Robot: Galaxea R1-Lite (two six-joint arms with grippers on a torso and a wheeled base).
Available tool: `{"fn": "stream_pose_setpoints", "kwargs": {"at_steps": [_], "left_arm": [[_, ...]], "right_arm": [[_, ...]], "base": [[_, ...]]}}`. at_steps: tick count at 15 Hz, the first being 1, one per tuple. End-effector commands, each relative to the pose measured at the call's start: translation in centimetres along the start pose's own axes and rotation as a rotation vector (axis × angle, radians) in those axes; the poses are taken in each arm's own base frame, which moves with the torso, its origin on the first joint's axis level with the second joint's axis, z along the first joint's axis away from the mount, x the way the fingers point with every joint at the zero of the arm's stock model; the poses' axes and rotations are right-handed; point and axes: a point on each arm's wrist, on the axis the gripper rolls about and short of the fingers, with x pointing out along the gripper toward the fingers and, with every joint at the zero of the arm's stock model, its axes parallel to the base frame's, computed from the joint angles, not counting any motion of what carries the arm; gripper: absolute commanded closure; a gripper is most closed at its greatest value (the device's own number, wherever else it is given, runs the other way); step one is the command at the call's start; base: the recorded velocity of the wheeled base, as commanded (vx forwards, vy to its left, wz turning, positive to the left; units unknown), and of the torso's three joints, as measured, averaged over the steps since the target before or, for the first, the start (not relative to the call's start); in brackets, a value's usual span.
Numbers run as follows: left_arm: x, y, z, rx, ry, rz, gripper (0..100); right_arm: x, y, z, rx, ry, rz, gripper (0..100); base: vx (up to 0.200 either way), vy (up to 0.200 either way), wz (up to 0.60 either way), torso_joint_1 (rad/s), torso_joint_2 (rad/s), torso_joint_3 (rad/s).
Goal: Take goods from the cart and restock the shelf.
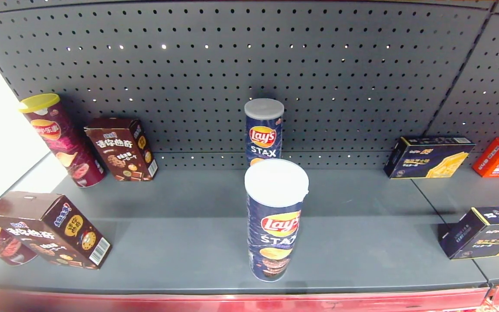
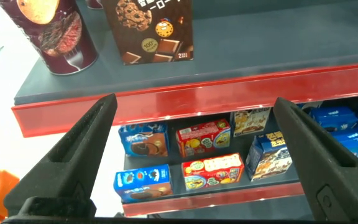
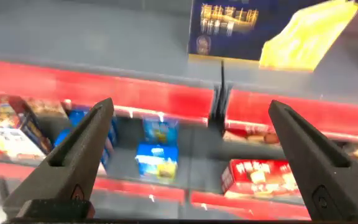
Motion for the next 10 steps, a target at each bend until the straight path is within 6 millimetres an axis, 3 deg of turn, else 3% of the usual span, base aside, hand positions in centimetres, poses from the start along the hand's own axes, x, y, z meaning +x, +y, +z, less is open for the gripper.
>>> {"fn": "stream_pose_setpoints", "kwargs": {"at_steps": [1, 9, 10], "left_arm": [[0.01, 0.00, 0.00, 0.000, 0.002, 0.000, 0], [0.00, 0.00, 0.00, -0.003, 0.000, -0.002, 0], [0.00, -0.01, 0.00, -0.003, 0.000, -0.003, 0]], "right_arm": [[-0.10, 0.02, -0.16, 0.002, -0.010, 0.007, 0], [-0.11, -0.23, -0.23, 0.047, 0.001, -0.098, 0], [-0.08, -0.15, -0.17, 0.003, -0.006, -0.026, 0]], "base": [[0.000, 0.000, 0.00, 0.000, 0.00, 0.000], [0.000, 0.000, 0.00, 0.000, 0.00, 0.000], [0.000, 0.000, 0.00, 0.000, 0.00, 0.000]]}}
